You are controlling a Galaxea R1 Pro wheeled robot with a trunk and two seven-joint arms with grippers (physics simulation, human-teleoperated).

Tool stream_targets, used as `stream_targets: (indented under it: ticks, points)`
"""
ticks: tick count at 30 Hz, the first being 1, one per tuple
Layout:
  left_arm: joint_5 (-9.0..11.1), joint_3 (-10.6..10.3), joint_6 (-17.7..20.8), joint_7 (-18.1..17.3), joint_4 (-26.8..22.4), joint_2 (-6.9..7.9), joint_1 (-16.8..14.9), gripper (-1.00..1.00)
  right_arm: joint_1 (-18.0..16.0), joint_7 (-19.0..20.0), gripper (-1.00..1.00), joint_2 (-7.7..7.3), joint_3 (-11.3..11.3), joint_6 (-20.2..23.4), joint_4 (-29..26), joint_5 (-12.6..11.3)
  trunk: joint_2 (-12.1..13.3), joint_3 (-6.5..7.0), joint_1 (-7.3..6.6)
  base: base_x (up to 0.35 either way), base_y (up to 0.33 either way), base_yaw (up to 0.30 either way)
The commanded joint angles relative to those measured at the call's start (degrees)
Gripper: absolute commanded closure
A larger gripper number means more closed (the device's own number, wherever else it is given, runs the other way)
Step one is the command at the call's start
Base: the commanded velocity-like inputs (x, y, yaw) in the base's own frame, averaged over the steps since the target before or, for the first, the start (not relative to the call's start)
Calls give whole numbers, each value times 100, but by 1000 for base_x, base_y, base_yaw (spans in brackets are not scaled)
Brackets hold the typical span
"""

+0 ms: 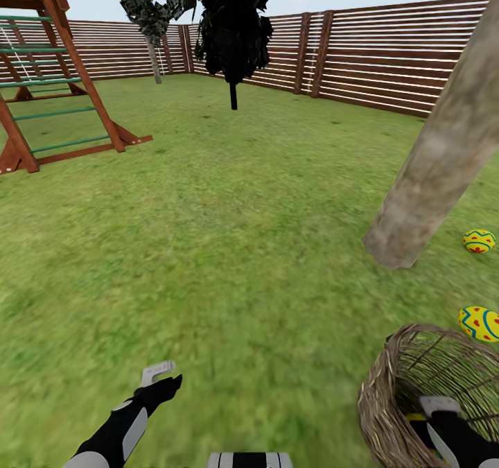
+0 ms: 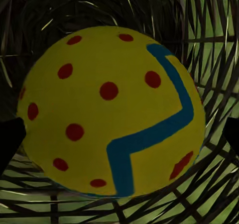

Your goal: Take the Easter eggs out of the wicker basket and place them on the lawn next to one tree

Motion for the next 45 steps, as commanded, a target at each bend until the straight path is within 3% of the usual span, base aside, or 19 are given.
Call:
stream_targets:
  ticks: [1, 7, 42, 45]
  points:
    - [31, 26, 27, -37, -6, -4, -2, -100, -1, -34, -100, -4, 44, 32, -11, -49, -3, -27, 1, 0, 0, 0]
    - [39, 32, 27, -37, -5, 1, -2, -100, -1, -35, -100, 5, 44, 31, -11, -49, -11, -160, 17, 0, 0, 0]
    - [31, 32, 19, -11, 100, 24, -2, -100, -1, -35, -100, -45, 42, 28, -46, -57, -11, -160, 17, 34, -42, 0]
    - [36, 32, 19, -11, 95, 22, -2, -100, -1, -35, -100, -40, 44, 31, -46, -56, -15, -227, 24, 0, 0, 0]
